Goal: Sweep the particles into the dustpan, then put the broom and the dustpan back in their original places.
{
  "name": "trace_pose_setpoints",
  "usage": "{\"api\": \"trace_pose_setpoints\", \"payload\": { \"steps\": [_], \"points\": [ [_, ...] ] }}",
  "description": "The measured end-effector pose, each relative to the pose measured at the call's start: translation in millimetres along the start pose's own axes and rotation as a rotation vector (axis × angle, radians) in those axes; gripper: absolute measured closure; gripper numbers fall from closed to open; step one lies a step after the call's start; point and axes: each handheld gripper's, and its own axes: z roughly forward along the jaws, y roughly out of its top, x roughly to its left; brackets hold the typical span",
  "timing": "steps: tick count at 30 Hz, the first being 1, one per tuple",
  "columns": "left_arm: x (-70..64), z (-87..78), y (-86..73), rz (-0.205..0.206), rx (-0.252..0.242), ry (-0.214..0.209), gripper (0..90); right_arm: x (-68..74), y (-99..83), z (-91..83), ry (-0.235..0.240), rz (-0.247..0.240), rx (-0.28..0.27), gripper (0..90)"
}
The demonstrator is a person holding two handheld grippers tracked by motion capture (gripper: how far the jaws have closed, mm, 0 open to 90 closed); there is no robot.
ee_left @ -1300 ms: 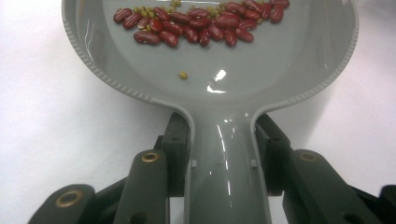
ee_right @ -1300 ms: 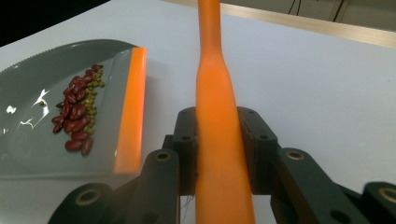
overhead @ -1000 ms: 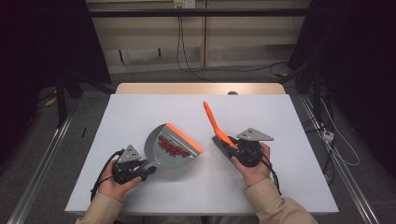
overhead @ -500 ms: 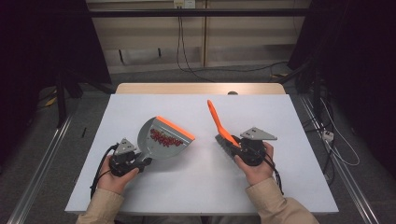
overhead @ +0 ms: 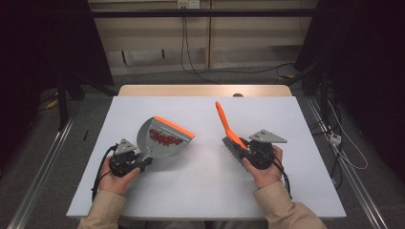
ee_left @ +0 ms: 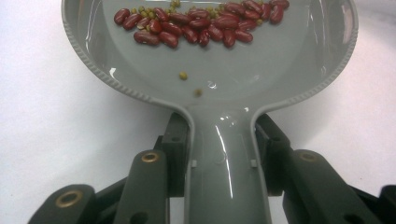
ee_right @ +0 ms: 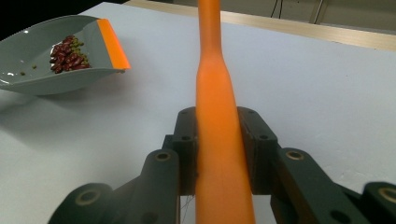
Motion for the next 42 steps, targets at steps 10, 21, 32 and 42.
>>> {"api": "trace_pose_setpoints", "payload": {
  "steps": [10, 21, 32, 42],
  "points": [
    [8.3, -2.4, 0.4, -0.032, -0.002, 0.044, 63.4, -2.3, 0.0, -0.3, -0.001, 0.006, -0.002, 71.2],
    [14.0, -3.5, -0.8, -0.054, -0.002, 0.066, 63.4, -6.1, -0.1, -3.4, -0.008, 0.011, -0.010, 71.2],
    [20.1, -1.8, -3.2, -0.075, 0.018, 0.091, 63.4, -16.0, -1.5, -7.3, -0.034, 0.026, -0.015, 71.2],
    [24.8, 2.2, -6.0, -0.098, 0.044, 0.125, 63.4, -21.8, -3.7, -10.5, -0.042, 0.033, -0.008, 71.1]
  ]
}}
